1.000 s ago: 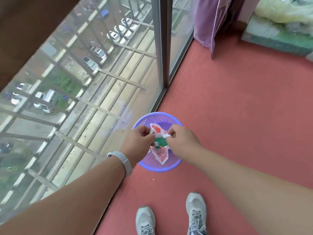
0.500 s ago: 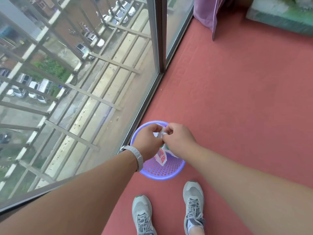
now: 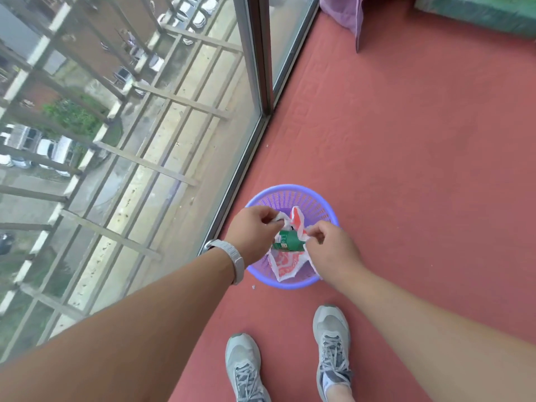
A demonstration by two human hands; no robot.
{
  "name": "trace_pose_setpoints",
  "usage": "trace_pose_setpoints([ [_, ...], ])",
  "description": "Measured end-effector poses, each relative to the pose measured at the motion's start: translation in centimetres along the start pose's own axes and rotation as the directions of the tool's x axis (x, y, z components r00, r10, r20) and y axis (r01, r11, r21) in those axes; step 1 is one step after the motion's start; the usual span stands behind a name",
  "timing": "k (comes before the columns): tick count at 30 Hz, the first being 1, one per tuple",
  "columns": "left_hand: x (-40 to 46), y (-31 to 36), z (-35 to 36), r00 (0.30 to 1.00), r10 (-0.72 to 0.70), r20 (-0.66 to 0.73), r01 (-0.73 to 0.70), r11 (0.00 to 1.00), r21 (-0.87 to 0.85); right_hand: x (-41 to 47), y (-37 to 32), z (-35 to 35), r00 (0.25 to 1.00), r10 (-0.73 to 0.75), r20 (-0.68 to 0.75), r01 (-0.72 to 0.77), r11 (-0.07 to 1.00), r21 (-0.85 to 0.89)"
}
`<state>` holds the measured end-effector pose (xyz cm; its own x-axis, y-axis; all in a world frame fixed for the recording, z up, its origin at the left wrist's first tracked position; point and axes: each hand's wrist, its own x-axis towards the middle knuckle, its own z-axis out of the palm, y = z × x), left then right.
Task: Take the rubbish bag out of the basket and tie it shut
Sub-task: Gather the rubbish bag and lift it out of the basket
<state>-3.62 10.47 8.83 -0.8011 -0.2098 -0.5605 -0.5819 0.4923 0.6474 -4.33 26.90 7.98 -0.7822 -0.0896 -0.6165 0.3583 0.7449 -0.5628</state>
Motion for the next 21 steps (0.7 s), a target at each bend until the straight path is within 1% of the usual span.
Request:
trace_pose_setpoints([
  [2, 0.3, -0.3, 0.3, 1.0, -0.015, -0.003, 0.015, 1.0, 0.002, 0.8, 2.0, -0.1, 0.998, 0.041, -0.049, -0.043, 0.998, -0.048],
  [4, 0.3, -0.7, 0.9, 0.998, -0.052, 0.019, 0.051, 0.997, 0.051, 1.6, 4.1, 0.1, 0.997, 0.076, -0.033, -0.079, 0.989, -0.124],
  [6, 0.0, -0.8, 2.1, 0.988, -0.116, 0.106, 0.104, 0.989, 0.106, 2.3, 5.8, 0.4, 0.993, 0.114, 0.015, -0.109, 0.975, -0.191],
  [8, -0.5, -0.9, 4.1, 0.957, -0.156, 0.244, 0.121, 0.98, 0.155, 2.9, 6.9, 0.6, 0.986, 0.157, 0.051, -0.141, 0.962, -0.232],
  [10, -0.7, -0.9, 6.2, 0.931, -0.191, 0.311, 0.144, 0.976, 0.166, 3.6, 7.8, 0.8, 0.981, 0.183, 0.061, -0.161, 0.951, -0.266],
  [13, 0.1, -1.2, 8.8, 0.919, -0.264, 0.294, 0.211, 0.957, 0.202, 4.4, 8.7, 1.0, 0.981, 0.173, 0.088, -0.14, 0.944, -0.299],
  [15, 0.7, -1.0, 9.6, 0.914, -0.298, 0.275, 0.214, 0.931, 0.297, 5.0, 9.2, 1.3, 0.988, 0.122, 0.096, -0.081, 0.932, -0.352],
  [16, 1.1, -0.9, 9.8, 0.921, -0.295, 0.255, 0.21, 0.927, 0.312, 5.2, 9.5, 1.4, 0.991, 0.09, 0.1, -0.044, 0.919, -0.392],
  [19, 1.7, -0.4, 9.5, 0.952, -0.247, 0.181, 0.214, 0.959, 0.185, 5.5, 10.2, 1.8, 0.988, 0.024, 0.152, 0.062, 0.844, -0.533],
  [21, 1.5, 0.5, 8.7, 0.972, -0.208, 0.108, 0.194, 0.973, 0.127, 5.2, 10.6, 2.2, 0.981, -0.012, 0.194, 0.128, 0.791, -0.599],
])
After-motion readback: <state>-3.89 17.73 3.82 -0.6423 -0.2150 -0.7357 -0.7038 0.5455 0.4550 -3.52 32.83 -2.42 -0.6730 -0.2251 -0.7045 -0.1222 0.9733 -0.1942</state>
